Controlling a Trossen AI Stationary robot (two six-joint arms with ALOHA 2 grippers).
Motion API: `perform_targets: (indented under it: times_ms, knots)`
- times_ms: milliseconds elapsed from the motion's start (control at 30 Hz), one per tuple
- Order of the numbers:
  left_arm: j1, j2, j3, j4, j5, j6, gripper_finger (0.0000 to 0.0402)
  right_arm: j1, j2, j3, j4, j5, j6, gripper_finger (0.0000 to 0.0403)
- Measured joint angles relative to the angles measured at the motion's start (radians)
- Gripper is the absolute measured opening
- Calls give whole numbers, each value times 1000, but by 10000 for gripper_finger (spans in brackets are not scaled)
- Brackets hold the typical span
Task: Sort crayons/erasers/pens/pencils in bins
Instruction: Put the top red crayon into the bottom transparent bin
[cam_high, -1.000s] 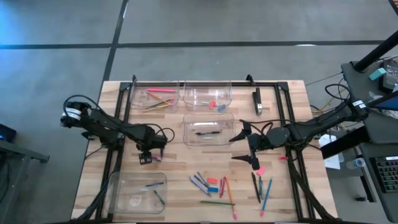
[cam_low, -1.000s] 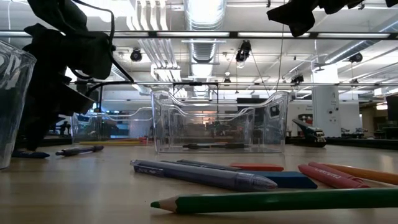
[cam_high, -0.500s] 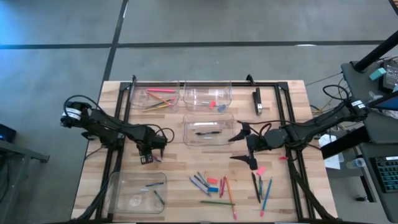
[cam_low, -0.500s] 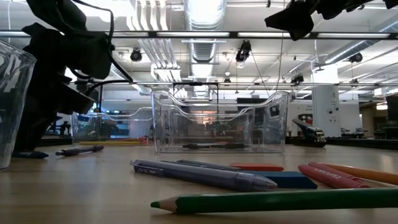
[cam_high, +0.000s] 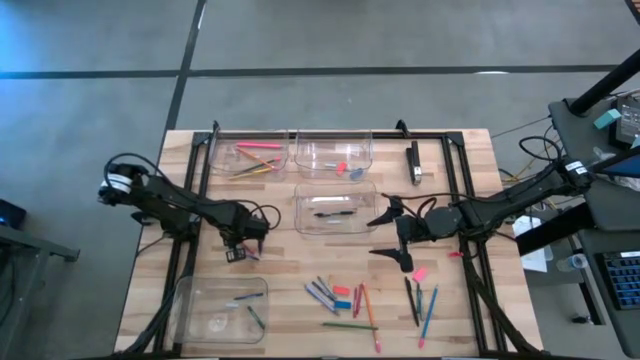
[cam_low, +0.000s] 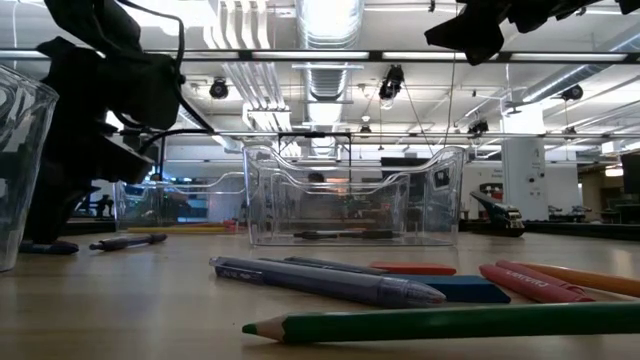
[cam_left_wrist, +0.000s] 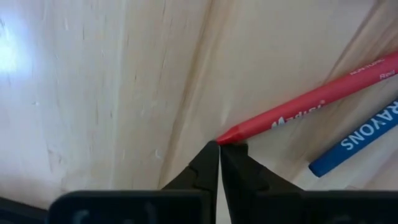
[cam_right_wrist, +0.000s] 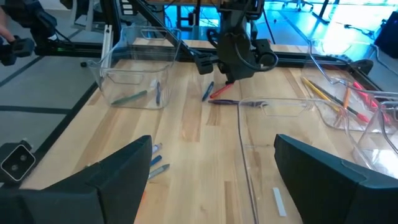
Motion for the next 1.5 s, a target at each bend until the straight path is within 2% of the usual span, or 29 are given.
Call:
perform_targets:
  times_ms: [333,667,833,1167,1500]
  knots:
    - [0,-73,46,-45,9,8,11,0,0,0,0,0,0,325]
    - [-2,-86,46,-48,16,35,111,0,0,0,0,0,0,325]
    - [-19,-73,49,-6,18,81,143,0,0,0,0,0,-1,325]
    - [-38,-21,76,88,19,142,148,0,0,0,-1,1,-4,325]
    - [-38,74,78,98,19,168,138,0,0,0,-2,0,-3,325]
